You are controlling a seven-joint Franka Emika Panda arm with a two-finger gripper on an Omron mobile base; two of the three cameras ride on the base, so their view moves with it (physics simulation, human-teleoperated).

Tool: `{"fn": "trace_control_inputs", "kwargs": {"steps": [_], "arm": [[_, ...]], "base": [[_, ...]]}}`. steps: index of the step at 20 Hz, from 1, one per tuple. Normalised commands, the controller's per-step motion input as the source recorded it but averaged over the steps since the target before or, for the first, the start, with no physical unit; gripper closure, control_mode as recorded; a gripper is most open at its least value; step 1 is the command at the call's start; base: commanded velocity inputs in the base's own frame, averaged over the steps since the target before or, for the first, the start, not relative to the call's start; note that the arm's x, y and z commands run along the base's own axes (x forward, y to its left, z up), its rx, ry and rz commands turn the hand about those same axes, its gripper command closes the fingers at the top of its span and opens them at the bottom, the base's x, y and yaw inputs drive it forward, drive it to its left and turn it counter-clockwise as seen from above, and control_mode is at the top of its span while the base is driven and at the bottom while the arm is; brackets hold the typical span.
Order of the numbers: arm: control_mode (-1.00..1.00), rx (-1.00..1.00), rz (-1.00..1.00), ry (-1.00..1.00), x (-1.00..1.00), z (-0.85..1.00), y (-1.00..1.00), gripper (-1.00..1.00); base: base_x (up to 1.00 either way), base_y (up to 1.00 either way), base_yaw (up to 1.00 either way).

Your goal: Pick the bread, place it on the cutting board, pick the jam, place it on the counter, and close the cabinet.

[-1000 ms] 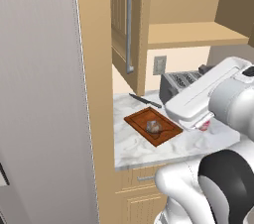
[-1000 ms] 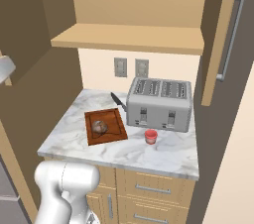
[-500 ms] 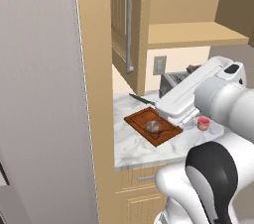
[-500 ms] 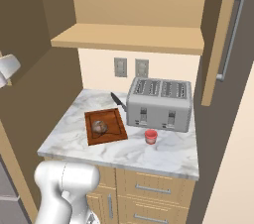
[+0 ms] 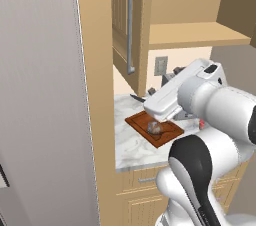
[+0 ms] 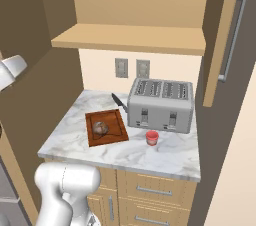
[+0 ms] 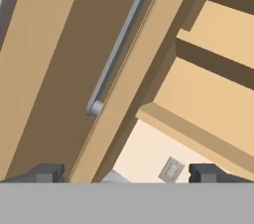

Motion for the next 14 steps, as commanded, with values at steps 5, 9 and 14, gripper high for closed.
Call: {"fn": "trace_control_inputs", "kwargs": {"steps": [5,9,14], "arm": [[-1.0,0.01,0.0,-0.04,0.23,-0.28,0.13,-1.0],[-1.0,0.02,0.0,-0.04,0.14,-0.18,0.1,-1.0],[-1.0,0.03,0.0,-0.07,0.17,-0.13,0.05,-1.0]], "base": [[0.0,0.0,0.0],[0.0,0.0,0.0],[0.0,0.0,0.0]]}}
